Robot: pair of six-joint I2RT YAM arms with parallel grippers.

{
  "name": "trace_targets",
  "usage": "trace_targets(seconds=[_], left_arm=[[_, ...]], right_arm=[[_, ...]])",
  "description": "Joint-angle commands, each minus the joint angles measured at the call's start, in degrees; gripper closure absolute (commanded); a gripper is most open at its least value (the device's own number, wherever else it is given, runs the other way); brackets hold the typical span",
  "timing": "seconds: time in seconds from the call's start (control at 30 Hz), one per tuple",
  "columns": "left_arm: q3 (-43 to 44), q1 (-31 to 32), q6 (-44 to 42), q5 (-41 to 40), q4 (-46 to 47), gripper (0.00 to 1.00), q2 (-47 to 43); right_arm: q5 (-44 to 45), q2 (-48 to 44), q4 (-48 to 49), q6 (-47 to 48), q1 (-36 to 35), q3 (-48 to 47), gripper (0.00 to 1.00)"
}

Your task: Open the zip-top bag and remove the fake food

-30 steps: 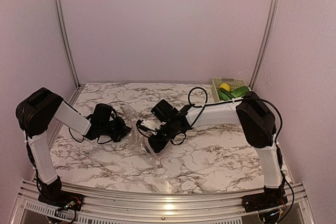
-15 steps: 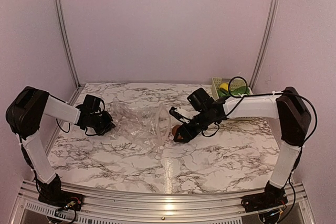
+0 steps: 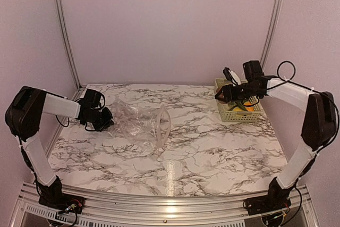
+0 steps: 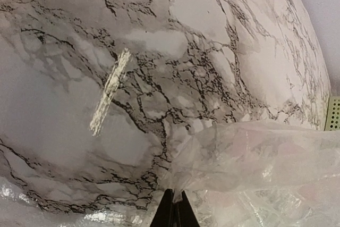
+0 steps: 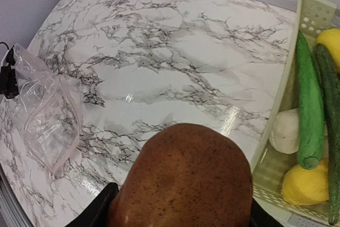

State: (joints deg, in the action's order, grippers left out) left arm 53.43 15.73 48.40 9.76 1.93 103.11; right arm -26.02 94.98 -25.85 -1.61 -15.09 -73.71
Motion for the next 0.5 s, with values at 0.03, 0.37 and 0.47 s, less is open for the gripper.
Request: trace_targets(seconds=[0.03, 0.37, 0.47], left_arm=[[3.4, -1.4, -2.3, -2.0, -4.8, 1.00, -0.5], [6.0, -2.4, -2.3, -1.2, -4.8, 1.00, 1.5], [6.8, -2.5, -2.3, -0.8, -4.8, 1.00, 2.2]], right_arm=[[2.9, 3.6, -0.3, -2.1, 11.7, -7.6, 0.67], [7.5, 20.1, 1.9, -1.4, 20.1, -20.1, 0.62], [8.3, 25.7, 1.0, -0.7, 20.1, -26.7, 0.62]])
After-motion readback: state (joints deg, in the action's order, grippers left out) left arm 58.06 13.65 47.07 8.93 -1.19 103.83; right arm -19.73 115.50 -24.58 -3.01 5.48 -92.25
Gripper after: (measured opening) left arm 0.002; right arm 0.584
